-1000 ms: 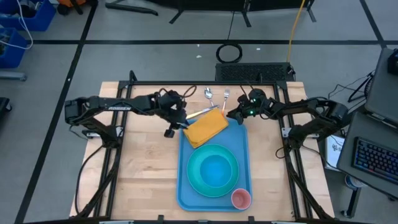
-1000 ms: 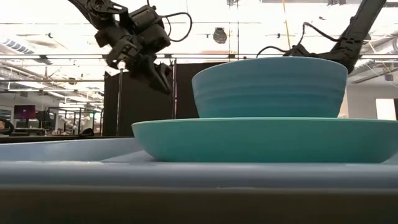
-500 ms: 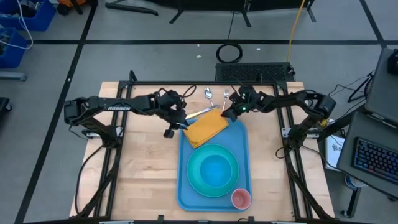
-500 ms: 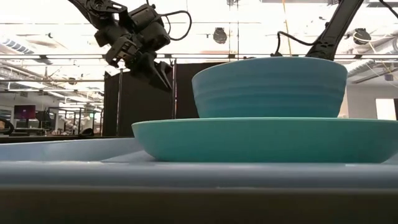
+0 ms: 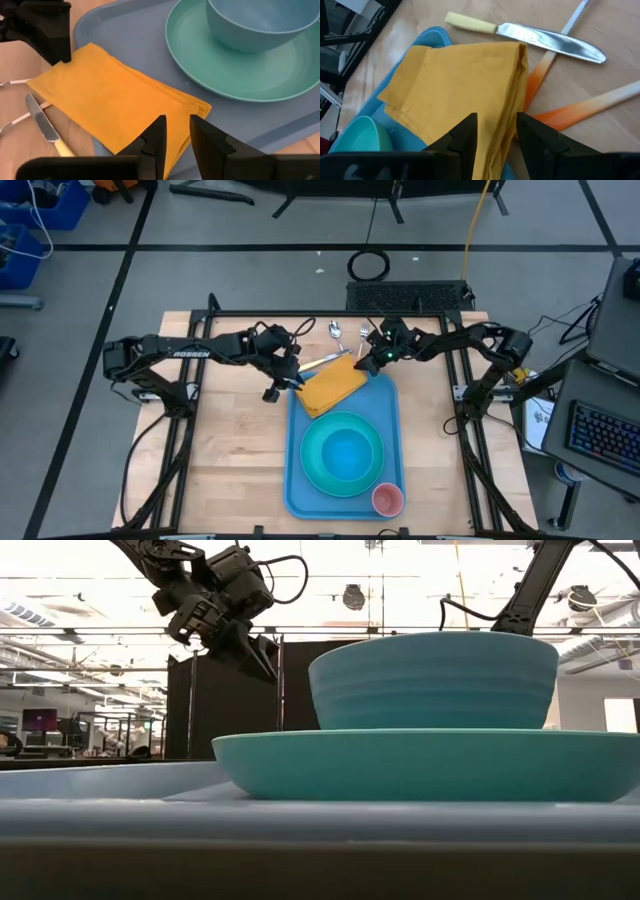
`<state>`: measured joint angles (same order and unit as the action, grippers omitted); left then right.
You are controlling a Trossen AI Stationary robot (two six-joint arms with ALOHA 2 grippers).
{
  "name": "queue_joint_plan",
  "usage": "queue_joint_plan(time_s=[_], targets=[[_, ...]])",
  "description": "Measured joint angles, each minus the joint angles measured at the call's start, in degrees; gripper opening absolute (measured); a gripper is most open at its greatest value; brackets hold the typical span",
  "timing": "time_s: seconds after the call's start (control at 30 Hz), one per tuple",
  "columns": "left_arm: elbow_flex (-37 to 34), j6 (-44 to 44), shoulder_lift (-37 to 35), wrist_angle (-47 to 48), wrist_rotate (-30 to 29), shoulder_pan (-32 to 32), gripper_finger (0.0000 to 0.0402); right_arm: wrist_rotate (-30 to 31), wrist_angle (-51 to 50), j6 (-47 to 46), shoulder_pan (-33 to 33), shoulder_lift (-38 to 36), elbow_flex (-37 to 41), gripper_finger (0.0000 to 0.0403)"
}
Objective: Set up tray
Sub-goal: Put the yellow napkin top the left of the light blue plate on the blue serving tray
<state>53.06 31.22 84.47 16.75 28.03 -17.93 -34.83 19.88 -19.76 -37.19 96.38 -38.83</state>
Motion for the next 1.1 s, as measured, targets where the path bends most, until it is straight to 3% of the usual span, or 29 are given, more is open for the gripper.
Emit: queue_joint_plan(time_s=[0.37,0.7,1.1], targets=[[0.0,0.0,0.0,-0.6,0.0,0.0,0.0090,-2.5,1.7,0.8,2.0,0.0,0.0,0.0118],[0.0,0.0,0.0,-0.5,0.0,0.0,0.0090,-1.4,1.5,0.5,2.1,0.0,0.0,0.0007],[0.0,0.0,0.0,-0.5,0.1,0.0,0.0090,-1.2,0.0,-1.6,2.1,0.0,0.1,0.0002]])
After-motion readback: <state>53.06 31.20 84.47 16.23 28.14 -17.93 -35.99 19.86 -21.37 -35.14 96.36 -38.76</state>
